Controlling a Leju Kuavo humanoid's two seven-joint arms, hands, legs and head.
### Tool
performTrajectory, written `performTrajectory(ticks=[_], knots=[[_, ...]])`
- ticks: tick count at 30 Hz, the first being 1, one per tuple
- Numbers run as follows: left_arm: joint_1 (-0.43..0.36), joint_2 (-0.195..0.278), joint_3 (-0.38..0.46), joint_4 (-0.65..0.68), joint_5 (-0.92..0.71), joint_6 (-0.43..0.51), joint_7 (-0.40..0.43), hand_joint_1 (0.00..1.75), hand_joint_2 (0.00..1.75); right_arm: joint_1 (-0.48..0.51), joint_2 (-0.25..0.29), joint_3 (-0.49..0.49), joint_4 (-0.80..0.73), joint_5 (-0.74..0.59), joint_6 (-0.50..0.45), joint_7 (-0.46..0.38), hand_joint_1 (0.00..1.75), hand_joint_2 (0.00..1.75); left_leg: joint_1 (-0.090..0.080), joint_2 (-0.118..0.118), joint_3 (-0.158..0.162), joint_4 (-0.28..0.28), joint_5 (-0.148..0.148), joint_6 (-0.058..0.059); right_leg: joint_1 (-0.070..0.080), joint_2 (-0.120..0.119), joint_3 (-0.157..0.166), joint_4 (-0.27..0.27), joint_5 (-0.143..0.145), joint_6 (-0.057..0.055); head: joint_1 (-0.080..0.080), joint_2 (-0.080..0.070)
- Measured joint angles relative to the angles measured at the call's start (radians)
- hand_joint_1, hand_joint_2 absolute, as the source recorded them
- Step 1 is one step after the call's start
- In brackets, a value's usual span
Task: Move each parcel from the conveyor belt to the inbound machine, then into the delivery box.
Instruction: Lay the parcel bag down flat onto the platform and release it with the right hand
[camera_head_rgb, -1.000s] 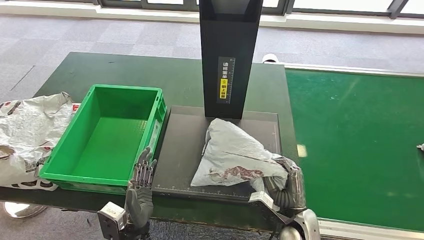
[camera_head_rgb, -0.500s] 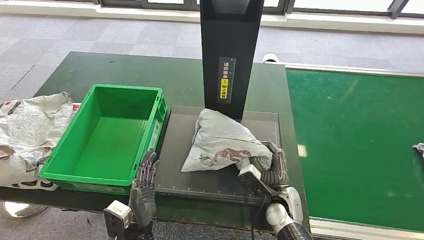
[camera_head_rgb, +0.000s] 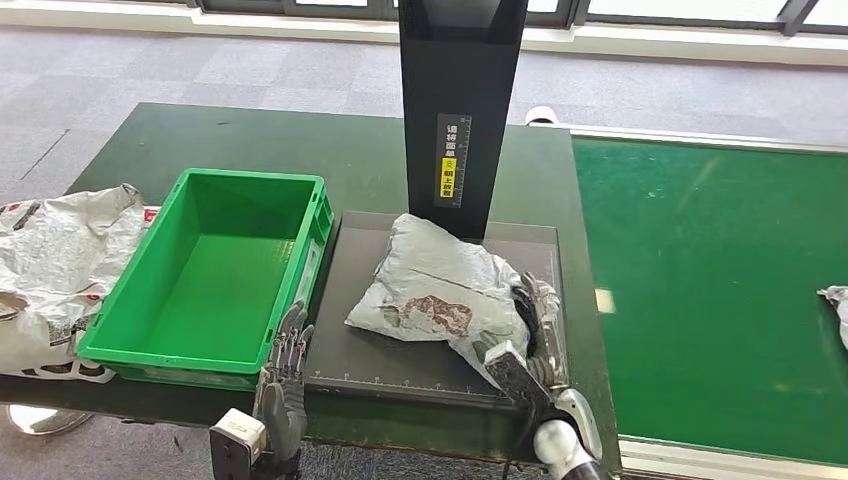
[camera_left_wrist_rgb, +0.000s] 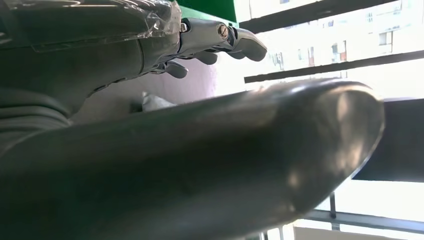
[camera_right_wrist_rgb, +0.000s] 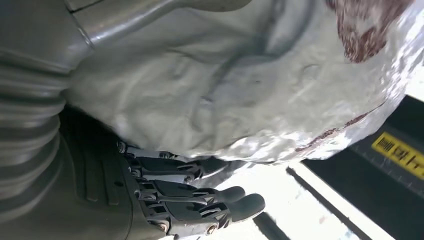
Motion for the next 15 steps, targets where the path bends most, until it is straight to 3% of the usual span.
performTrajectory(ticks=[7,15], knots=[[0.004,0.000,0.007,-0.001,-0.057,0.021,0.001,0.00,0.00,0.184,-0.026,0.008,-0.247,-0.080,0.105,0.002,0.00,1.75,0.000,0.000,0.000,0.000,-0.001,0.000,0.000,0.000,0.000,0.000,-0.001,0.000,0.000,0.000],[-0.048,-0.020,-0.056,0.002,-0.254,0.226,0.053,0.00,0.00,0.287,-0.025,-0.035,-0.465,-0.063,0.155,0.016,0.00,1.75,0.000,0.002,0.002,0.000,0.000,0.001,0.000,0.002,0.001,-0.001,0.000,0.001,0.000,0.000]])
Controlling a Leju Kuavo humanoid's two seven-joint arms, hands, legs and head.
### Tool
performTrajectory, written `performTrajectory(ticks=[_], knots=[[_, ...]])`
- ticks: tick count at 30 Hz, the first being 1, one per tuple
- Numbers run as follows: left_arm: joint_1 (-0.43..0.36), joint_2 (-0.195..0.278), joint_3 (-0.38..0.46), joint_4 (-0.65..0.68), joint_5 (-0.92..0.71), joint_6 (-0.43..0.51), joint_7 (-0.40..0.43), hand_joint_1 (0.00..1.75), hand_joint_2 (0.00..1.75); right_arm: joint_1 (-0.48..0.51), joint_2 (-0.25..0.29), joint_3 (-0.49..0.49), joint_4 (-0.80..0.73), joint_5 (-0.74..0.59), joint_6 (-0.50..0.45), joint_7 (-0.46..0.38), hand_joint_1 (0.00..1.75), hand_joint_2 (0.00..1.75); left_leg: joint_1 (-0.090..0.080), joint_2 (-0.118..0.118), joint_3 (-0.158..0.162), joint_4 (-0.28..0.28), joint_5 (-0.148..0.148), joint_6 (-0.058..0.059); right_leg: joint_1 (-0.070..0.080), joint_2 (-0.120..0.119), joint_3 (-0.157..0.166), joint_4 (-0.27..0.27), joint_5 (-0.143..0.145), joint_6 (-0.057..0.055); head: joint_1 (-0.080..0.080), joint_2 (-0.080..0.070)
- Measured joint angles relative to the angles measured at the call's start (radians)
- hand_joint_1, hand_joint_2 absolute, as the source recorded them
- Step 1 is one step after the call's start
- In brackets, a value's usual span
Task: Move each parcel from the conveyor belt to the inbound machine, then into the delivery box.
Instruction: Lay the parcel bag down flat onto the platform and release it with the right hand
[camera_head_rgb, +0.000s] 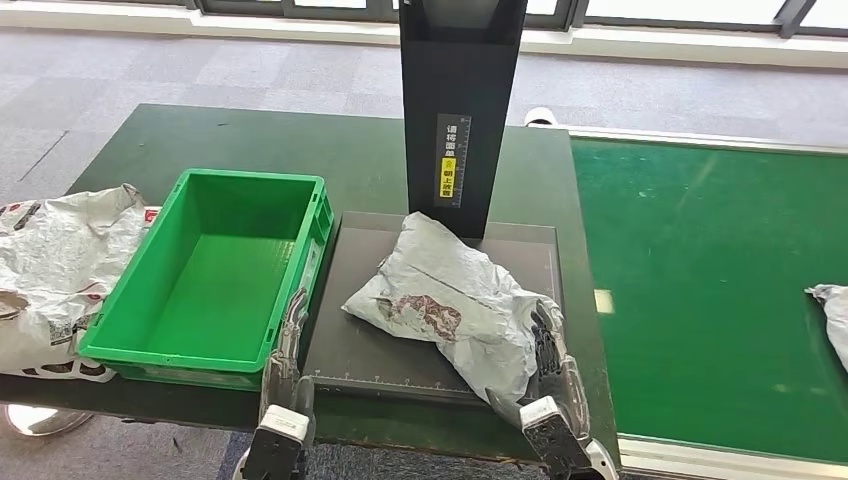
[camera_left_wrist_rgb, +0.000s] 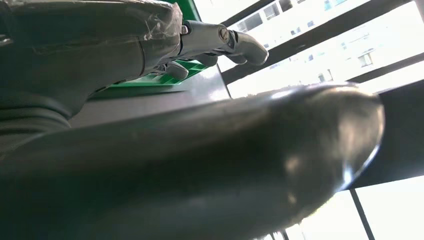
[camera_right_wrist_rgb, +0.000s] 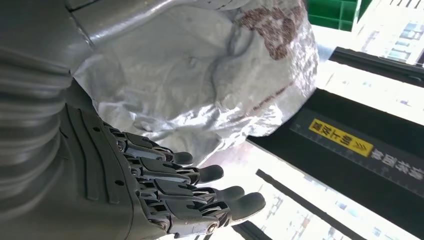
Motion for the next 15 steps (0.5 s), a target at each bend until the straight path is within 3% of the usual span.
performTrajectory(ticks=[8,15], knots=[[-0.064,0.005,-0.062,0.017,-0.068,0.036,0.020,0.00,0.00,0.017,0.002,-0.010,-0.045,-0.017,-0.017,-0.025,0.00,1.75,0.000,0.001,0.001,0.000,0.000,0.000,0.000,0.001,0.000,0.000,0.000,0.000,0.000,0.000],[-0.238,0.002,-0.153,0.179,-0.333,-0.015,0.164,0.00,0.00,0.009,-0.003,0.028,-0.071,-0.077,0.037,-0.070,0.00,1.75,0.000,0.001,0.001,0.000,0.001,0.000,0.000,0.001,0.001,0.000,0.002,0.001,0.000,0.000]])
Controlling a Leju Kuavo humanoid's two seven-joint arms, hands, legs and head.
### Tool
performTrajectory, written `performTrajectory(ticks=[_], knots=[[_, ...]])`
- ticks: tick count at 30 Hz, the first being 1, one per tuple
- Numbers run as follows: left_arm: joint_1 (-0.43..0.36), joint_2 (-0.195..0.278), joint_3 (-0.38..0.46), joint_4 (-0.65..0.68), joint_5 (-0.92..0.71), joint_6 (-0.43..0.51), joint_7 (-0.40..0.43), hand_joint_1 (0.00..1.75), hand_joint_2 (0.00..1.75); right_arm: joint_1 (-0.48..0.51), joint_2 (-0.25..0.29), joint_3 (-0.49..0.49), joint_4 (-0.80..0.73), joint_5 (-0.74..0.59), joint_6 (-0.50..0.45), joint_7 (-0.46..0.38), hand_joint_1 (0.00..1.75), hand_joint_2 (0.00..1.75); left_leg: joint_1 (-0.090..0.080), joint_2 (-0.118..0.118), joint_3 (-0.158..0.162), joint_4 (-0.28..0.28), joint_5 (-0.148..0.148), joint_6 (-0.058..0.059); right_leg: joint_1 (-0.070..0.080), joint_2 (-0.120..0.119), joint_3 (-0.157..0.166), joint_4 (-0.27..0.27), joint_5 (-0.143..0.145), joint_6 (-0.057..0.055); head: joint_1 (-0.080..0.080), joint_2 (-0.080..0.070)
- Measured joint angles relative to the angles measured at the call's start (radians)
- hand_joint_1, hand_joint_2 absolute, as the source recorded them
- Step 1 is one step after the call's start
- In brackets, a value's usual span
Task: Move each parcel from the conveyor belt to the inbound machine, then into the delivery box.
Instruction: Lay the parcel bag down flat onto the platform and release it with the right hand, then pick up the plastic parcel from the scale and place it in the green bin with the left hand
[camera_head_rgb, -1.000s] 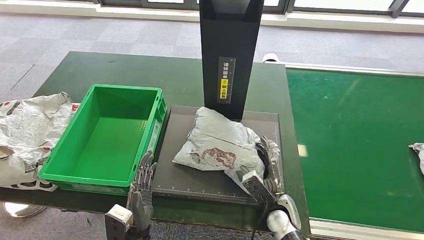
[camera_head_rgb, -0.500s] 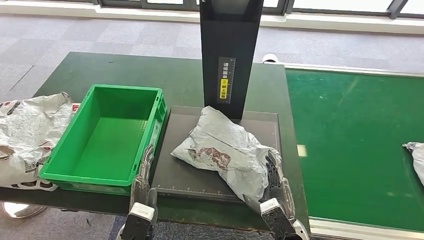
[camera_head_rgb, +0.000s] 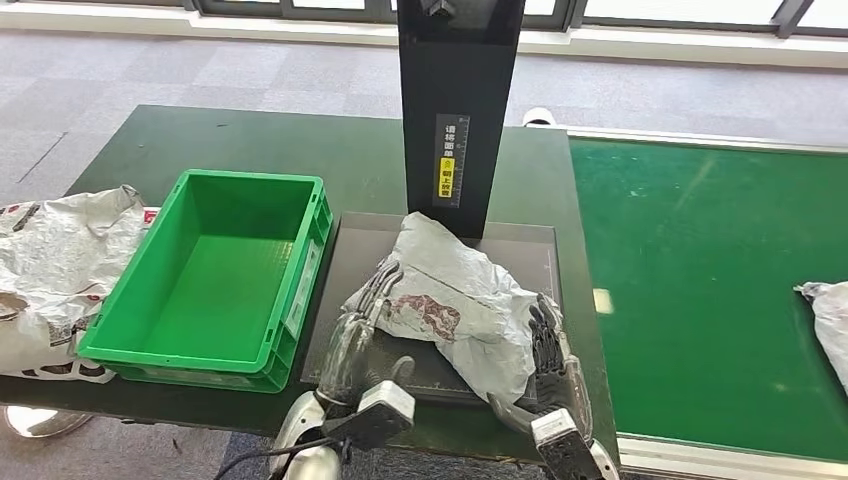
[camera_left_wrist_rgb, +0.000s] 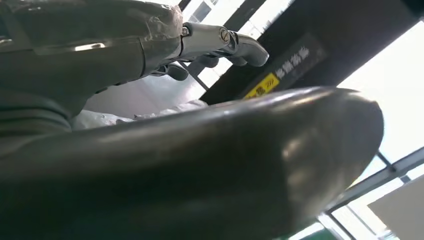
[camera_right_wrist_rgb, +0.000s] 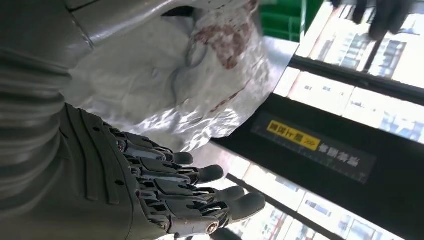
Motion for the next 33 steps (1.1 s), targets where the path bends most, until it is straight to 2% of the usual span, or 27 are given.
performTrajectory(ticks=[6,14,18,24,28,30,33], knots=[[-0.137,-0.028,-0.012,0.215,-0.066,0.023,0.017,0.00,0.00,-0.042,-0.011,0.059,-0.039,-0.038,0.036,-0.003,0.00,1.75,0.000,0.000,0.000,0.000,0.001,0.000,0.000,0.001,0.000,0.000,0.001,0.000,0.000,0.000],[-0.191,-0.042,-0.013,0.321,-0.066,0.028,0.017,0.00,0.00,-0.057,-0.021,0.081,-0.054,-0.040,0.038,-0.004,0.00,1.75,0.000,0.000,-0.001,0.000,0.001,0.000,0.000,0.001,-0.001,0.000,0.001,0.000,0.000,0.000],[-0.203,-0.046,-0.013,0.347,-0.068,0.023,0.017,0.00,1.75,-0.063,-0.028,0.092,-0.064,-0.059,0.031,-0.004,0.00,1.75,0.000,0.000,-0.001,0.000,0.001,0.000,0.000,0.001,-0.001,0.000,0.001,0.000,0.000,0.000],[-0.265,-0.068,-0.014,0.463,-0.099,0.013,0.022,0.00,1.75,-0.098,-0.052,0.133,-0.136,-0.129,0.008,-0.005,0.00,1.75,0.000,0.000,-0.001,0.000,0.002,0.000,0.000,0.000,-0.001,0.000,0.002,0.000,0.000,0.000],[-0.317,-0.090,-0.015,0.573,-0.099,0.021,0.016,0.00,0.00,-0.109,-0.073,0.156,-0.244,-0.180,-0.006,-0.006,0.00,1.75,0.000,0.000,-0.001,0.000,0.002,0.000,0.000,0.000,-0.001,0.000,0.002,0.000,0.000,0.000],[-0.338,-0.099,-0.022,0.617,-0.087,0.032,0.022,0.00,0.00,-0.114,-0.075,0.157,-0.286,-0.175,-0.016,-0.007,0.00,1.75,0.000,0.000,-0.001,0.000,0.002,0.000,0.000,0.000,-0.001,0.000,0.002,0.000,0.000,0.000],[-0.372,-0.111,-0.051,0.676,-0.034,0.041,0.034,0.00,1.31,-0.123,-0.075,0.166,-0.317,-0.144,-0.046,-0.007,0.00,1.75,0.000,0.000,-0.001,0.000,0.002,0.000,0.000,0.000,-0.001,0.000,0.002,0.000,0.000,0.000]])
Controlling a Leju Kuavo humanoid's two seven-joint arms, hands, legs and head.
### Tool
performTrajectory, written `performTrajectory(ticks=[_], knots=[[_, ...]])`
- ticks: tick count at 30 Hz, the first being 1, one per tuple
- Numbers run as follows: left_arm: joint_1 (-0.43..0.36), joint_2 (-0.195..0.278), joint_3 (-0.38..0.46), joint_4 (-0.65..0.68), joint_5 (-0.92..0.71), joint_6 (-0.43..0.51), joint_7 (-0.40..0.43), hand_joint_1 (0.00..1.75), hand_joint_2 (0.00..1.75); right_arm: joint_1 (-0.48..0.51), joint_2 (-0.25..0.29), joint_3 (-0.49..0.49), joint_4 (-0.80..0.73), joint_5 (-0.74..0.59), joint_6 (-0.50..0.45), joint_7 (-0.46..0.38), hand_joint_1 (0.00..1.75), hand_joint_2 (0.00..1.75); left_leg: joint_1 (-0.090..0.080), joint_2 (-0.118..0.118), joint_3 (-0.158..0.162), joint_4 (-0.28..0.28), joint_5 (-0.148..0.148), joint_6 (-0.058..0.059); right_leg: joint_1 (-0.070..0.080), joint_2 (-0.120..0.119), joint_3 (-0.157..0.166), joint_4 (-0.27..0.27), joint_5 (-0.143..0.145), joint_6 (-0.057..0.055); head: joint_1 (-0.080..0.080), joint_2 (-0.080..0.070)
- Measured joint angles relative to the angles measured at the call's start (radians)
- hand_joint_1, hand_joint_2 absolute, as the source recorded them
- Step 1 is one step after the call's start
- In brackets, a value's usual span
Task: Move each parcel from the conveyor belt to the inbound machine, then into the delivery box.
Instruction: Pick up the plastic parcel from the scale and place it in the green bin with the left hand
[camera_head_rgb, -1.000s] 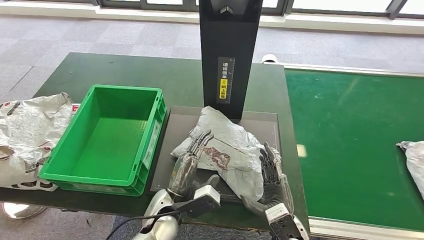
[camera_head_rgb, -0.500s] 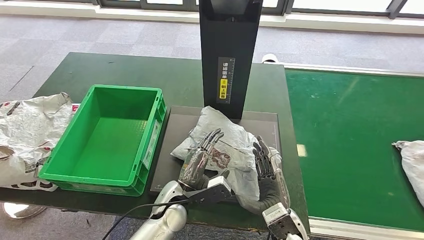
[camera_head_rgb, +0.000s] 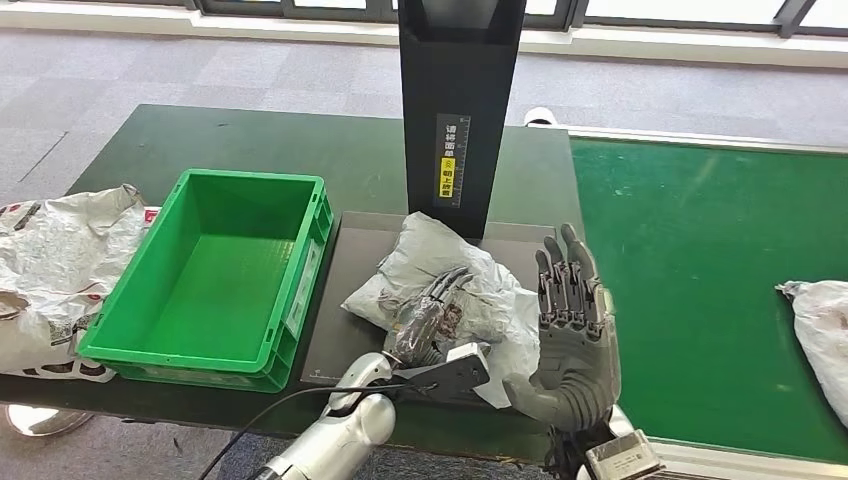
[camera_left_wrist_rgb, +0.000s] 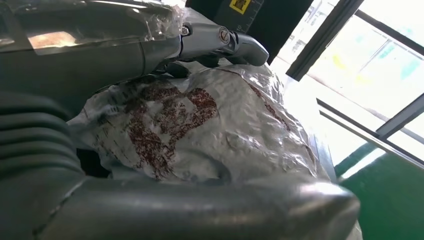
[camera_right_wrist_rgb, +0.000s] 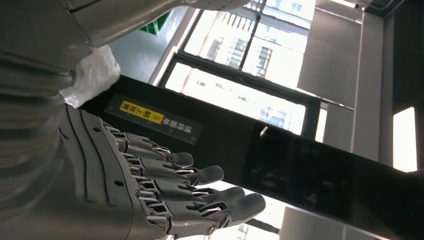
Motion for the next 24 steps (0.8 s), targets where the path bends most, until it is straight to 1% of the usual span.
performTrajectory(ticks=[1,5,8,9,12,13,17,24], knots=[[-0.010,-0.004,-0.016,0.020,0.028,0.008,0.001,0.00,1.75,-0.002,0.000,0.008,-0.008,0.011,-0.016,0.000,0.00,1.75,0.000,0.000,0.000,0.000,0.000,0.000,0.000,0.000,0.000,0.000,0.000,0.000,0.000,0.000],[-0.044,-0.013,-0.100,0.083,0.171,0.062,-0.006,0.00,1.75,-0.002,0.000,0.044,-0.040,0.057,-0.055,0.000,0.00,1.75,0.000,0.000,0.000,0.000,0.000,0.000,0.000,0.000,0.000,0.000,0.000,0.000,0.000,0.000],[-0.064,-0.016,-0.166,0.121,0.292,0.076,-0.025,0.00,1.75,0.010,0.002,0.060,-0.075,0.078,-0.022,0.000,0.00,1.75,0.000,0.000,0.000,0.000,0.000,0.000,0.000,0.000,0.000,0.000,0.000,0.000,0.000,0.000],[-0.068,-0.017,-0.185,0.132,0.324,0.076,-0.032,0.27,1.75,0.015,0.002,0.061,-0.087,0.078,-0.004,0.000,0.00,1.75,0.000,0.000,0.000,0.000,0.000,0.000,0.000,0.000,0.000,0.000,0.000,0.000,0.000,0.000],[-0.073,-0.018,-0.231,0.155,0.390,0.075,-0.048,1.58,1.75,0.030,0.007,0.061,-0.122,0.075,0.059,0.000,0.00,1.75,0.000,0.000,0.000,0.000,0.000,0.000,0.000,0.000,0.000,0.000,0.000,0.000,0.000,0.000],[-0.074,-0.018,-0.246,0.161,0.408,0.078,-0.050,1.75,1.75,0.034,0.010,0.060,-0.133,0.073,0.081,0.000,0.00,1.75,0.000,0.000,0.000,0.000,0.000,0.000,0.000,0.000,0.000,0.000,0.000,0.000,0.000,0.000],[-0.080,-0.019,-0.299,0.181,0.477,0.104,-0.058,1.75,1.75,0.050,0.028,0.046,-0.169,0.076,0.141,0.001,0.00,1.75,0.000,0.000,0.000,0.000,0.000,0.000,0.000,0.000,0.000,0.000,0.000,0.000,0.000,0.000],[-0.091,-0.019,-0.318,0.212,0.523,0.111,-0.081,1.75,1.75,0.077,0.055,0.017,-0.209,0.080,0.192,0.003,0.00,1.75,0.000,0.000,0.000,0.000,0.000,0.000,0.000,0.000,0.000,0.000,0.000,0.000,0.000,0.000]])
